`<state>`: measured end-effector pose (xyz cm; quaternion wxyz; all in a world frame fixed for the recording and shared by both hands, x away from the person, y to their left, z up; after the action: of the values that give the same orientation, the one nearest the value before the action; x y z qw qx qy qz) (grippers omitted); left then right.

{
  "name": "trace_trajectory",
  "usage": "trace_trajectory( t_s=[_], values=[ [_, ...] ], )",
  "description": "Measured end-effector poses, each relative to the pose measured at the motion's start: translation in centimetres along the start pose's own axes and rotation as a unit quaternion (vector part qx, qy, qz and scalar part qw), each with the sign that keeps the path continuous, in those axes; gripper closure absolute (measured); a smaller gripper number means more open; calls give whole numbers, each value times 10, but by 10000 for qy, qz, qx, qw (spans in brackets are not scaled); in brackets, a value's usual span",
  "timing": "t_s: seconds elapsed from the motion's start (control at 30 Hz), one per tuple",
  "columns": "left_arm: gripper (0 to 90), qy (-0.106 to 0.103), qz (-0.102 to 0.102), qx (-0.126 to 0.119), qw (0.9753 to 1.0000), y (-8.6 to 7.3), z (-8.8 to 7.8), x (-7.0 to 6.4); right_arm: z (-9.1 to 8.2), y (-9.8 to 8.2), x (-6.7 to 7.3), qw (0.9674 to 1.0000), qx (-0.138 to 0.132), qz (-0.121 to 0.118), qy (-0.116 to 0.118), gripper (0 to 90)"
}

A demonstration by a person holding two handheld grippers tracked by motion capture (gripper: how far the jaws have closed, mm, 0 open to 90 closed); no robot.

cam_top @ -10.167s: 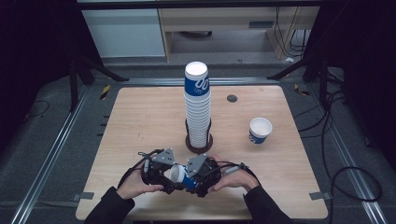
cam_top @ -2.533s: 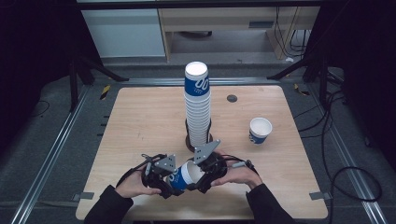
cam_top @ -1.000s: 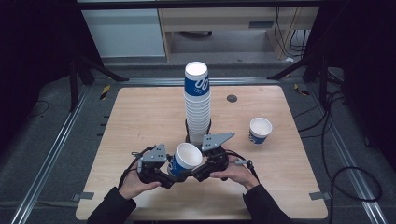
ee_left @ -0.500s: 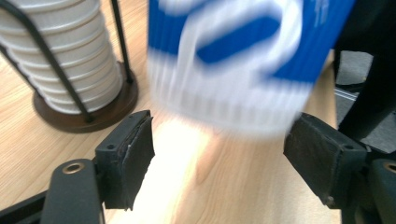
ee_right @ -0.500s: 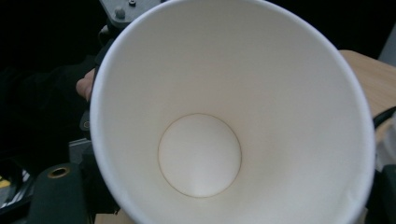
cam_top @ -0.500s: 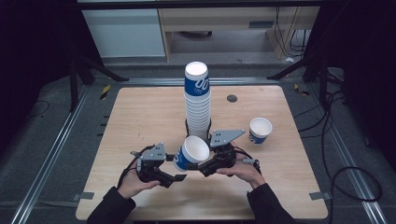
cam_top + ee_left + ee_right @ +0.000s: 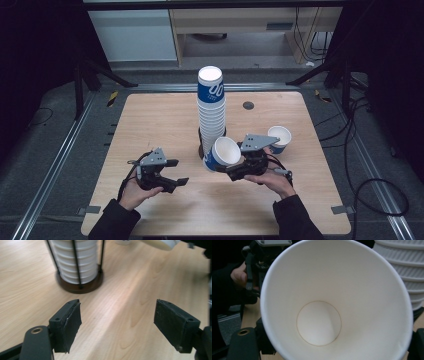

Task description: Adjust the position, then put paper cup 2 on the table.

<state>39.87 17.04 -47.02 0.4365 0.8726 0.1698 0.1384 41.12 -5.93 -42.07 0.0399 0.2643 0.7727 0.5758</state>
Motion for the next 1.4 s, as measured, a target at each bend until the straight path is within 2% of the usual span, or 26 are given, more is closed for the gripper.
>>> trace_trajectory(
  t_s=[0.2,0.27,0.43,0.57,0.73,0.8,0.87,1.1,1.4],
  values=[
    [208,320,-290,-51,9991,-5,-7,13,-9,-6,-11,9991,86,63,-402,200],
    [208,443,-357,-51,9984,-6,-10,17,-11,-8,-15,9986,125,166,-494,200],
    [212,556,-528,-102,9970,-8,-14,22,-17,-11,-20,9967,191,216,-758,200],
    [210,659,-544,-88,9963,-10,-16,25,-25,-12,-26,9943,217,271,-1006,200],
    [209,795,-614,-91,9949,-12,-20,30,-38,-15,-35,9890,243,342,-1419,200],
    [209,839,-645,-89,9943,-13,-21,32,-42,-16,-36,9881,220,393,-1473,199],
    [209,877,-677,-86,9938,-14,-22,34,-47,-17,-39,9854,263,362,-1644,200],
    [209,980,-748,-31,9924,-19,-25,40,-56,-23,-46,9787,416,414,-1966,199],
    [206,1064,-781,71,9912,-24,-24,45,-61,-33,-61,9675,696,558,-2365,199]
  ],
)
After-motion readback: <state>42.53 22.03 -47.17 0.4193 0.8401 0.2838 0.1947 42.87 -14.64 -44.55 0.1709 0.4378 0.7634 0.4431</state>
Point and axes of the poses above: each handheld gripper's, and its own axes: z roughly forward along the jaws, y roughly out of its top, x roughly to its left, the point moved 6 cm from there along z, roughly forward along the jaws, and after that the axes turned 12 degrees about z, right-handed, at the moved point
